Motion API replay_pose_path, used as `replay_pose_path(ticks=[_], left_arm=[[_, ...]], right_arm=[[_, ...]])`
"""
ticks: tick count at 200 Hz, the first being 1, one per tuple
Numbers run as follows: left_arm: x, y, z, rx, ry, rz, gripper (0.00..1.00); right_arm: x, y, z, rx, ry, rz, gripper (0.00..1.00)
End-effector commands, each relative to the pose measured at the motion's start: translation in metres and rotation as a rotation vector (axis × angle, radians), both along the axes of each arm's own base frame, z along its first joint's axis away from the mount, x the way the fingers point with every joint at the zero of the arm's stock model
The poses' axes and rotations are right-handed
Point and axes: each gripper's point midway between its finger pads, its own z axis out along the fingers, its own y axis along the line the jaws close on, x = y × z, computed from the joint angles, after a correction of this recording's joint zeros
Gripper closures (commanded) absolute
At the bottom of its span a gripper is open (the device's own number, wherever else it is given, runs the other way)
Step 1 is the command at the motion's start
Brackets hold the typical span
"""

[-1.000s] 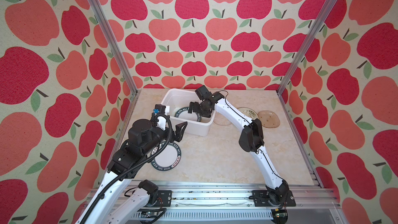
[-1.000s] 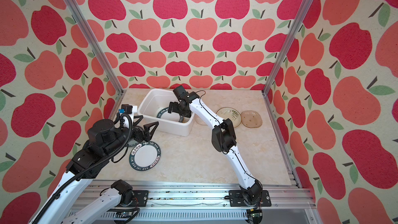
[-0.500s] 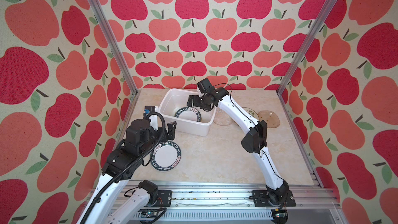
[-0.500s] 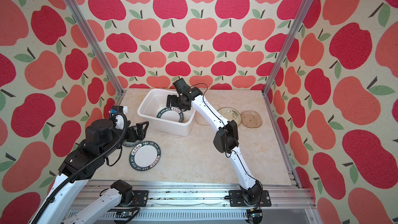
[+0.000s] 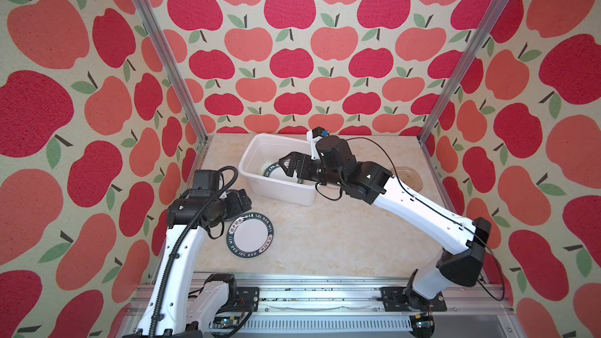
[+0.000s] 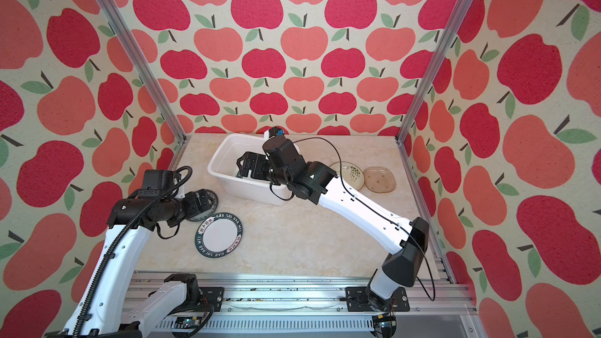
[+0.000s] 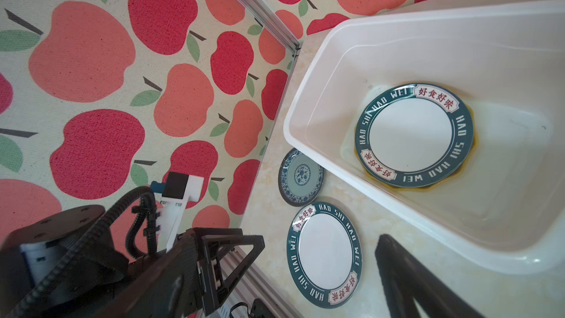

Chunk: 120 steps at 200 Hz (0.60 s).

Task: Place the plates into the plastic bin on the countertop
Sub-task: 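Move both grippers to the other green-rimmed plate nearest the left arm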

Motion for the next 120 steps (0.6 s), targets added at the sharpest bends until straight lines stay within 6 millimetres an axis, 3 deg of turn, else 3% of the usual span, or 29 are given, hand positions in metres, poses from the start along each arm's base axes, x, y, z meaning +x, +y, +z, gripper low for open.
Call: replay_pose_path(ticks=[1, 45, 80, 115, 120], left_arm=[[-0.012, -0.008, -0.014, -0.084, 0.082, -0.04, 0.01], [0.006, 0.0, -0.036, -0.117, 0.155, -0.001, 0.01], [0.013, 0.014, -0.059, -0.116, 0.214, 0.072, 0.01], [0.016, 0.029, -0.087, -0.12, 0.241, 0.187, 0.01], [0.016, 0.031, -0.092, -0.12, 0.251, 0.206, 0.01]], right_arm=[[-0.011, 0.005, -0.013, 0.081, 0.058, -0.081, 0.06], [-0.054, 0.023, -0.083, 0.148, 0.297, -0.061, 0.06], [-0.064, 0.03, -0.141, 0.124, 0.45, -0.072, 0.06], [-0.072, 0.047, -0.186, 0.165, 0.597, -0.078, 0.05], [-0.087, 0.057, -0.19, 0.173, 0.619, -0.043, 0.05]])
